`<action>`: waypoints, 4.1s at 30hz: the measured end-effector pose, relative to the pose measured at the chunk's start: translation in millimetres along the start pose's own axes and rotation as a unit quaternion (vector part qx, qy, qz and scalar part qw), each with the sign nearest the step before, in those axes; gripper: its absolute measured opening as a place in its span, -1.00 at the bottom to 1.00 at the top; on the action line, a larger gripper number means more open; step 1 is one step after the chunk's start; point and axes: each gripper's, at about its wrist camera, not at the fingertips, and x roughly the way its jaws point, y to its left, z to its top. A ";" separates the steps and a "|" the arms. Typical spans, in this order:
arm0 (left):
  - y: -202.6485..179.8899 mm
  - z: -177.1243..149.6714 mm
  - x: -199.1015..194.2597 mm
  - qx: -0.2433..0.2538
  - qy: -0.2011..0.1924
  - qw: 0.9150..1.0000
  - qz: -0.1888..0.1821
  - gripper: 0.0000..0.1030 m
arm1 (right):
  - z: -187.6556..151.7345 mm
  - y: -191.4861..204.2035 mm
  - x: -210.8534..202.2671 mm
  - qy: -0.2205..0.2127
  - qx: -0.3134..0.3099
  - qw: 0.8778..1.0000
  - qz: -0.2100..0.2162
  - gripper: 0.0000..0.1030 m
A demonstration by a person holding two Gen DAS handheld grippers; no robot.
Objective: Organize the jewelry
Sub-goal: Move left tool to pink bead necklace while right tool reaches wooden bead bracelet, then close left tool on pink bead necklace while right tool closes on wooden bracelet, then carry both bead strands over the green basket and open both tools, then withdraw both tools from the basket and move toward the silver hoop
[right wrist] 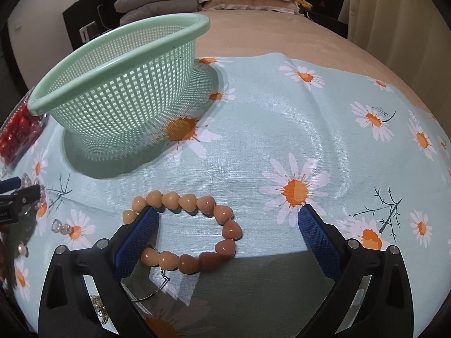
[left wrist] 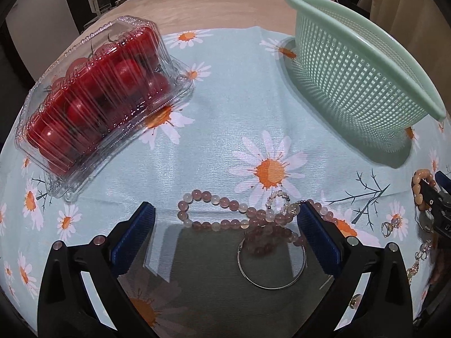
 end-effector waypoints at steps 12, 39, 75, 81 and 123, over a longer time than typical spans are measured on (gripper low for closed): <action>7.9 -27.5 -34.2 0.033 -0.023 0.998 -0.047 -0.73 | -7.0 10.0 -20.7 -0.022 -0.038 0.999 0.031 -0.78; 11.3 3.5 -173.7 0.064 -0.074 0.991 -0.095 -0.88 | 51.3 15.4 -166.9 -0.102 -0.062 0.990 0.072 -0.78; -63.7 134.7 -134.1 0.116 -0.078 0.981 -0.133 -0.88 | 147.8 46.7 -75.1 -0.055 -0.087 0.989 0.107 -0.77; -58.4 124.4 -90.2 0.103 -0.033 0.985 -0.133 -0.87 | 138.2 45.7 -44.5 -0.021 -0.075 0.991 0.104 -0.66; -13.4 37.8 -78.7 0.102 -0.018 0.993 -0.055 0.89 | 62.2 18.8 -63.3 0.005 -0.061 0.996 0.066 0.73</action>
